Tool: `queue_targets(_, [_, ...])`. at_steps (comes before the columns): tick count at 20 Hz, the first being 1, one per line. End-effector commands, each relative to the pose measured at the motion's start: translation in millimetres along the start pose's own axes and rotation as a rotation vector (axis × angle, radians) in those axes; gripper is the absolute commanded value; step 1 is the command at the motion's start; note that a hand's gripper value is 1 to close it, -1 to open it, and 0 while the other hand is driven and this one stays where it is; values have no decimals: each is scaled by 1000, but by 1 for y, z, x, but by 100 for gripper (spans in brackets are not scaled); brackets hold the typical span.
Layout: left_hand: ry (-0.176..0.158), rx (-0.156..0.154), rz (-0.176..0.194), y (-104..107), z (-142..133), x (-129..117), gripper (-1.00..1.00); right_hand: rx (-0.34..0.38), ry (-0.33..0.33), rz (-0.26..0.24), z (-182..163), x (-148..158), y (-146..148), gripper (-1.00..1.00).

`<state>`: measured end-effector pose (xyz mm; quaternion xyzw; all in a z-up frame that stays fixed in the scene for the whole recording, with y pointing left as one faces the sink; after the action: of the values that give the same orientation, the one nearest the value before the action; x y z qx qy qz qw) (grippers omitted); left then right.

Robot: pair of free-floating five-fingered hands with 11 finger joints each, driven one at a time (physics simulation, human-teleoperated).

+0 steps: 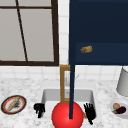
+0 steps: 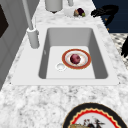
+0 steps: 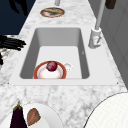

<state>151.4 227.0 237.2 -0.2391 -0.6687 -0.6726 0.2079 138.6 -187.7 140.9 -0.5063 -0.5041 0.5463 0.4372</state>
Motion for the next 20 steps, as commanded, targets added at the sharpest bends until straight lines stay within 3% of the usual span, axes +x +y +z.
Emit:
queue_targets(1, [0,0,0,0,0,0,0,-4,-15,-18,0,-5,1,-100])
queue_targets(2, [0,0,0,0,0,0,0,0,-1,0,0,-3,0,-100])
queue_targets(10, [0,0,0,0,0,0,0,1,2,3,-4,-10,0,-100])
queue_targets(20, [0,0,0,0,0,0,0,22,-10,-37,10,-37,-55,-100])
